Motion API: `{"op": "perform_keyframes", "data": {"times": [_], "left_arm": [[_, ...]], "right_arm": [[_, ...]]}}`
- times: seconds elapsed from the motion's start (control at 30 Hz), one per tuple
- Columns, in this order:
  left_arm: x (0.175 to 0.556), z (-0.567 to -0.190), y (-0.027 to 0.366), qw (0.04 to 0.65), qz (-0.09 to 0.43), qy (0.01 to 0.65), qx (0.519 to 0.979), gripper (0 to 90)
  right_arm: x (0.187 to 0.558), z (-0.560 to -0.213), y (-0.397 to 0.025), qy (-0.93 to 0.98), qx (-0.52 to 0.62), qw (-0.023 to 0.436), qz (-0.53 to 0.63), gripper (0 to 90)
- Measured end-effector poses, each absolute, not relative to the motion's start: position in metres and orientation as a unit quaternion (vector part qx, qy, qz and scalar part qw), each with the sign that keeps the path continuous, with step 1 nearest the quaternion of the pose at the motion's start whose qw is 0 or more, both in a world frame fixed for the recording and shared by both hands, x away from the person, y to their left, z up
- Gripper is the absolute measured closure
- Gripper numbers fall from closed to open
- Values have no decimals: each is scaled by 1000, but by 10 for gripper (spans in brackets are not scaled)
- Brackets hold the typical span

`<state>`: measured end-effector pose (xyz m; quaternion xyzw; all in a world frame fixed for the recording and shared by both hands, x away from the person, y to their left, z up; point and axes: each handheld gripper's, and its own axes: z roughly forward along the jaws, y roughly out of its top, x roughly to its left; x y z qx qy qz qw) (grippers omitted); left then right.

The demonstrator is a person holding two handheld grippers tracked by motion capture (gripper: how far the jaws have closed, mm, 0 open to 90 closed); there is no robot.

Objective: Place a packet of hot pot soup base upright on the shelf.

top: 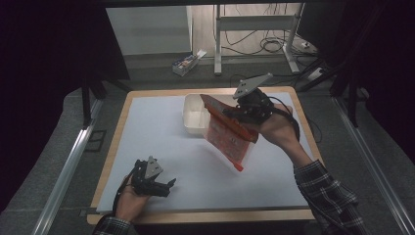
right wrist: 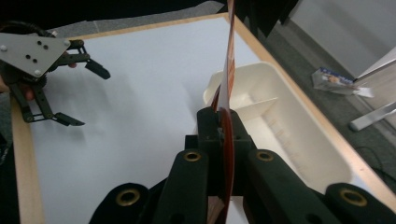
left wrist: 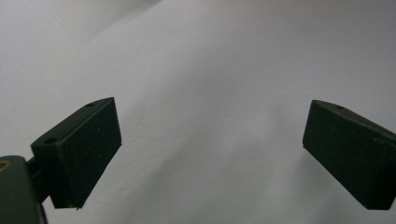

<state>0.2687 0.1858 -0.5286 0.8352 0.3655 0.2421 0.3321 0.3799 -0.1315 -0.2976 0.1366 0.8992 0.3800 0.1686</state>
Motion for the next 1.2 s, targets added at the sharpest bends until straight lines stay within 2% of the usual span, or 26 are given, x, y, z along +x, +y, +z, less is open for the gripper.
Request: {"op": "perform_keyframes", "data": {"times": [0.27,0.47,1.2], "left_arm": [[268,-528,186,332,242,365,835,43],[268,-528,186,331,241,365,836,43],[268,-528,187,338,243,366,833,43]], "right_arm": [[392,-262,-139,891,139,193,385,882],[406,-248,-137,889,142,207,382,883],[492,-251,-126,890,164,221,364,883]]}}
